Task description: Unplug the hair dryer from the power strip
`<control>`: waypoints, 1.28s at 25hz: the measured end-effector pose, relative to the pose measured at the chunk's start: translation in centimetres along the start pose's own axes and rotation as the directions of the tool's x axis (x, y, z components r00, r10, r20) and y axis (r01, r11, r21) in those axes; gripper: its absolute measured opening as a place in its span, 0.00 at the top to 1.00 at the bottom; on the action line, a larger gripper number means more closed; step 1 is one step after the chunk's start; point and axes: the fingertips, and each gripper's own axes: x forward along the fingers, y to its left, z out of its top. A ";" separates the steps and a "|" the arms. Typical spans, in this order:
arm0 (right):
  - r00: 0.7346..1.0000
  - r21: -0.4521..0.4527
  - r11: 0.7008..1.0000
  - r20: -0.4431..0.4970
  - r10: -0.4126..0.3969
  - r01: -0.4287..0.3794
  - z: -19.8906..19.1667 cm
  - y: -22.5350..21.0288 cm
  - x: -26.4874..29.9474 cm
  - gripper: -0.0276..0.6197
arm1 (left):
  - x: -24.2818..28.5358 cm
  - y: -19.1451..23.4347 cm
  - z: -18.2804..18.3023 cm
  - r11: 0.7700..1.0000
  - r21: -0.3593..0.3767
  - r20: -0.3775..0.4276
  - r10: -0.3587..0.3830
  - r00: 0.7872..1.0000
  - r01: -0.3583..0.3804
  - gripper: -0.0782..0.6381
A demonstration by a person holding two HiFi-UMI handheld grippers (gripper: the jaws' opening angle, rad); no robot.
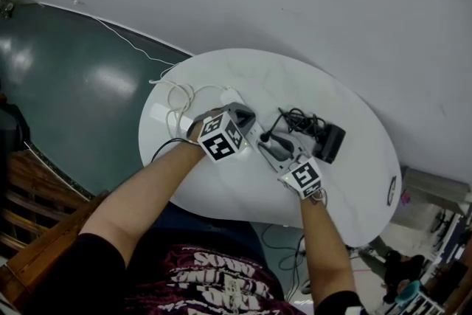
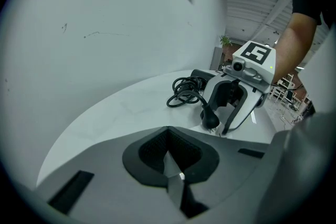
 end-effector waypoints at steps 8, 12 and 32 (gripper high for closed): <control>0.986 0.528 0.848 0.160 -0.042 -0.049 2.1 -3.5 -0.2 0.66 | -0.1 -0.1 -0.1 1.000 0.007 -0.001 -0.003 1.000 0.003 0.87; 0.996 0.437 0.899 0.071 -0.059 0.022 2.3 -2.5 1.2 0.76 | -0.2 -0.1 -0.1 1.000 0.011 0.000 -0.002 1.000 0.002 0.87; 0.984 -0.069 0.986 0.109 -0.142 0.150 1.8 1.2 1.2 0.77 | -0.3 -0.5 -0.1 0.999 -0.013 -0.003 -0.041 0.999 0.041 0.87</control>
